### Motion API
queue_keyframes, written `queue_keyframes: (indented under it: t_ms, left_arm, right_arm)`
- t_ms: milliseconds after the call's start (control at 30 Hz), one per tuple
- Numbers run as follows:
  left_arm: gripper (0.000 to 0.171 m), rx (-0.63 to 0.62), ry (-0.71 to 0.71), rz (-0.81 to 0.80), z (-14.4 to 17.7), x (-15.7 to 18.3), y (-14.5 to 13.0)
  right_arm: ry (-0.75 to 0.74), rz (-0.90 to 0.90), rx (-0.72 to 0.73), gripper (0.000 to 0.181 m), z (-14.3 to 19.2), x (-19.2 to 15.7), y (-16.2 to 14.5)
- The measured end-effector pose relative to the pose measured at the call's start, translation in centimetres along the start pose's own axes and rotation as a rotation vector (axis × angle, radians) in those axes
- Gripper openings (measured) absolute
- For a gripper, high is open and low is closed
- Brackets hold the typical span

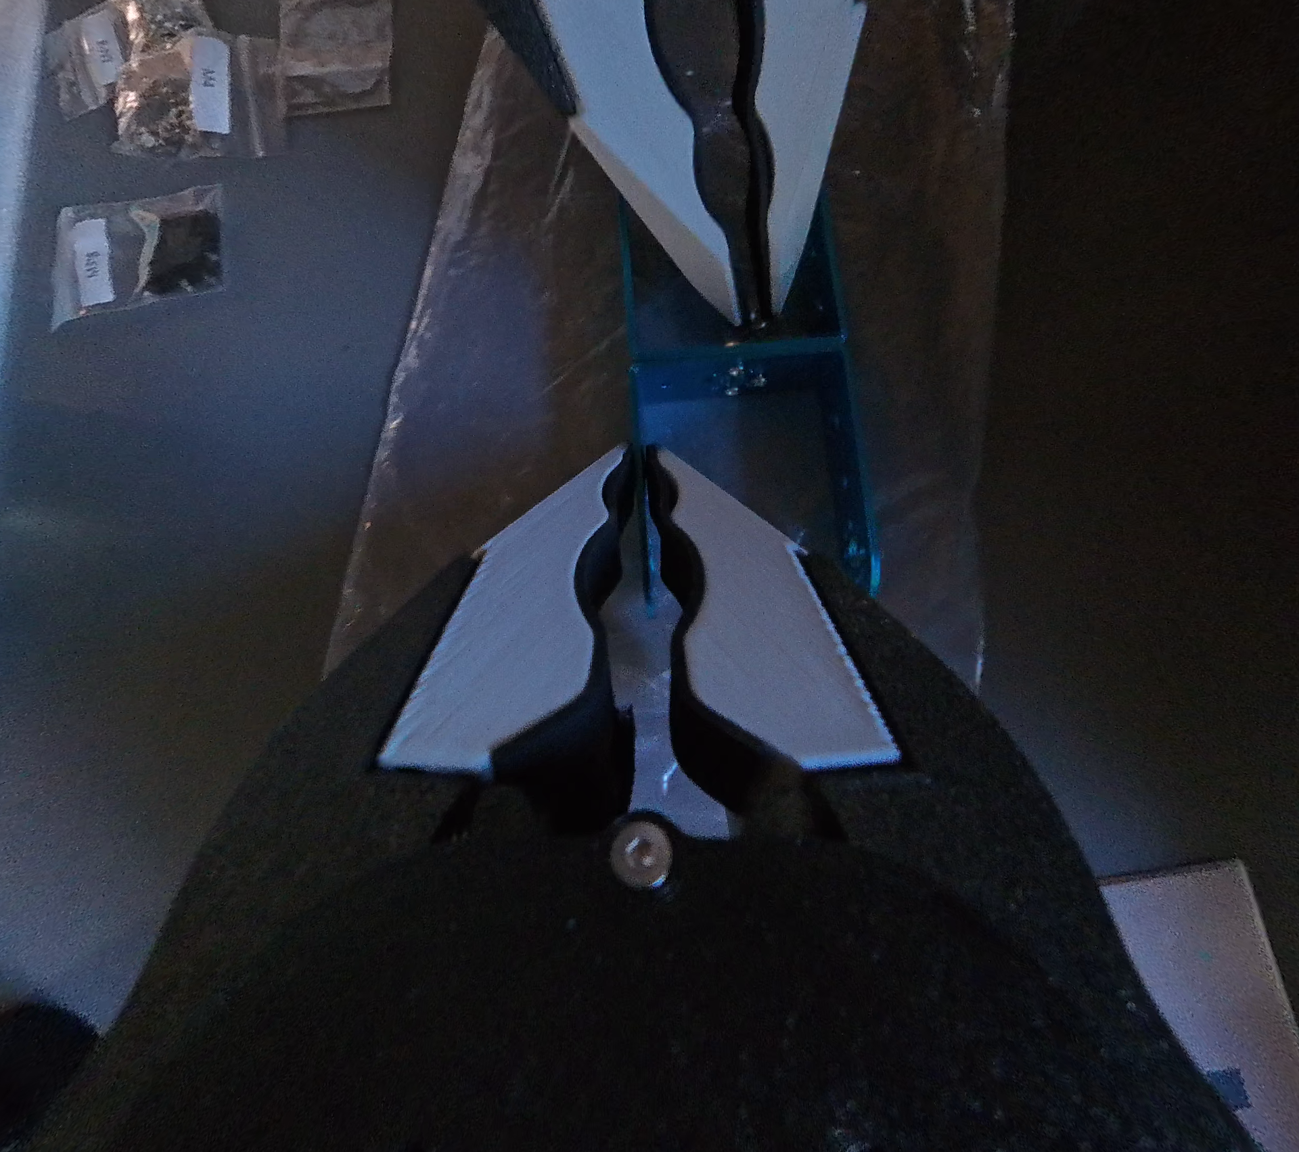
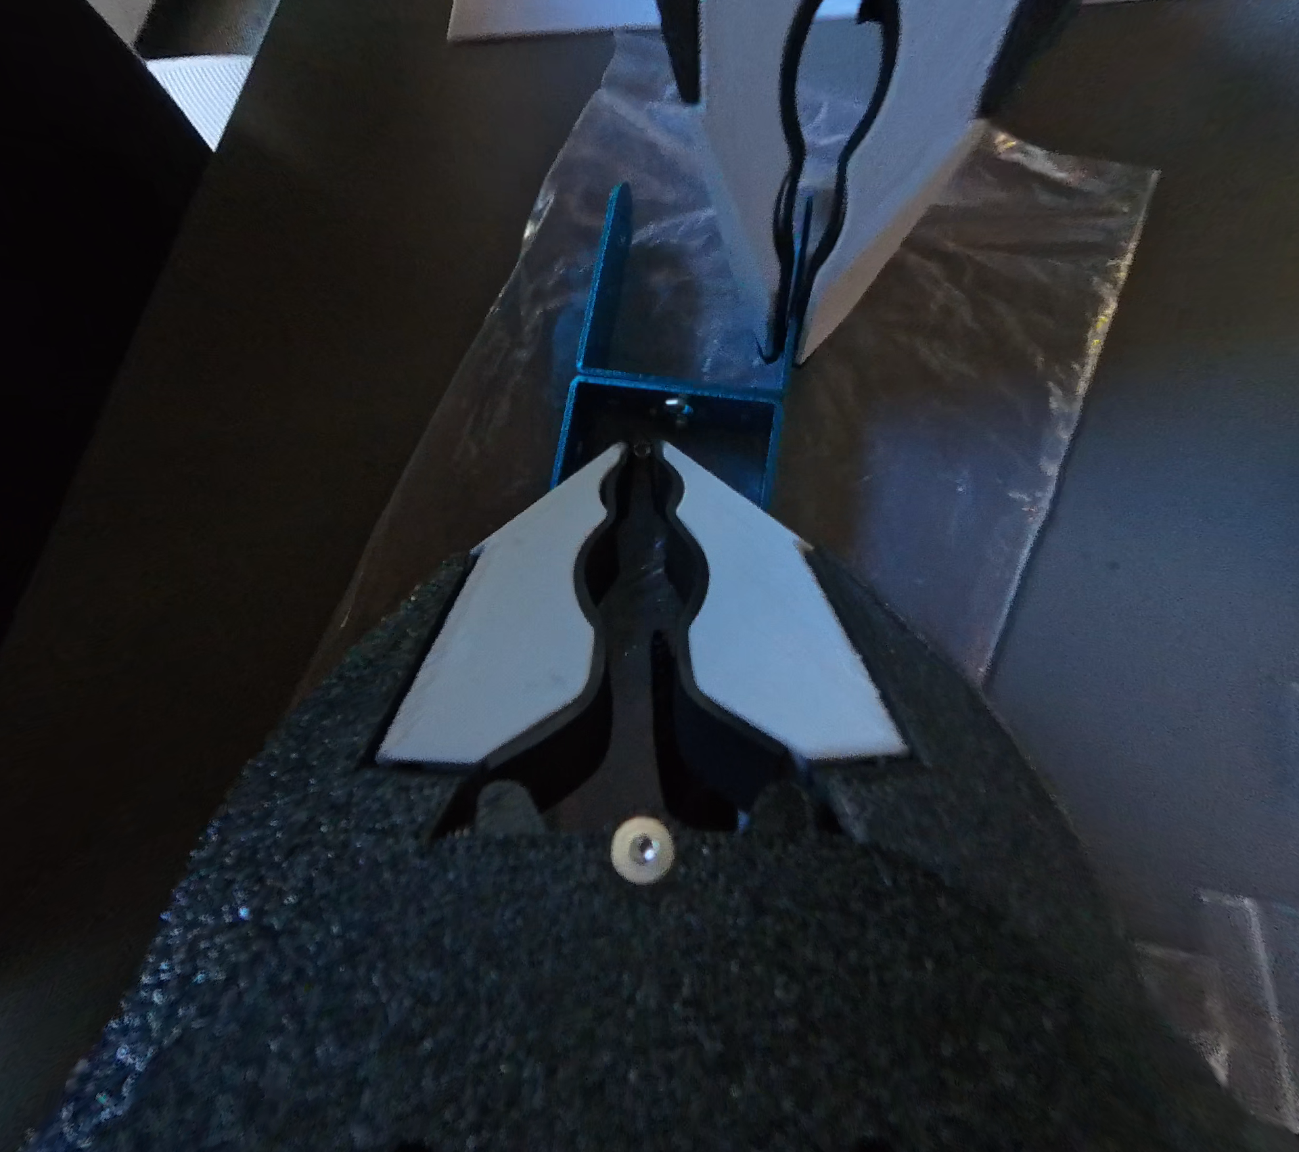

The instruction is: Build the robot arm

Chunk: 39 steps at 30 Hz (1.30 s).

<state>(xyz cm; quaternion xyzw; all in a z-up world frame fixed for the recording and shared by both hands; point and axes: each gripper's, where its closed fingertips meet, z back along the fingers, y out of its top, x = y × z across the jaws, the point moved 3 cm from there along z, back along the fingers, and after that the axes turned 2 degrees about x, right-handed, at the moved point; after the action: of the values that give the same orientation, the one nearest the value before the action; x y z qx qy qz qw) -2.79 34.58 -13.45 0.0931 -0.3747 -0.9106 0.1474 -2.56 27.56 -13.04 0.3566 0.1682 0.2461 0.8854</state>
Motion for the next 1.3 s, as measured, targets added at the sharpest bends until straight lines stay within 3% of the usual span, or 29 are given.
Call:
queue_keyframes:
  t_ms: [233, 367, 533, 700, 800, 900, 1067, 1200, 1300]
  left_arm:
    - [0.004, -0.036, 0.074, -0.016, 0.3, -0.6, -0.2]
    - [0.025, 0.054, 0.131, 0.094, 2.5, -0.3, 1.4]
    - [0.026, 0.234, 0.324, 0.267, 4.6, 2.4, 3.5]
    - [0.026, 0.042, 0.464, 0.276, 2.3, 5.7, 1.7]
    - [0.024, 0.051, 0.443, 0.297, 1.9, 5.9, 1.5]
    - [0.017, -0.021, 0.425, 0.273, 1.6, 5.5, -0.1]
    - [0.012, -0.01, 0.396, 0.3, 2.6, 4.5, -1.5]
    - [0.015, 0.008, 0.375, 0.305, 3.3, 3.5, -2.4]
    - [0.016, 0.036, 0.335, 0.289, 3.2, 3.1, -2.5]
  right_arm:
    - [0.054, -0.172, 0.114, 0.002, 0.9, 1.4, 0.4]
    - [0.079, -0.146, 0.149, 0.004, 1.3, 1.5, 0.8]
    - [0.015, 0.158, 0.167, 0.003, 1.9, 1.6, 1.5]
    - [-0.049, 0.482, 0.178, 0.002, 1.3, 1.0, 1.5]
    - [-0.093, 0.608, 0.196, 0.002, 0.8, 1.3, 0.9]
    - [-0.151, 0.786, 0.187, 0.002, 0.6, 0.9, 0.0]
    - [-0.357, 1.079, 0.296, 0.0, 0.8, 1.2, -0.4]
    - [-0.362, 1.124, 0.284, 0.0, 0.4, 1.3, -0.5]
    - [-0.34, 0.898, 0.098, 0.0, 0.6, 1.6, -0.4]
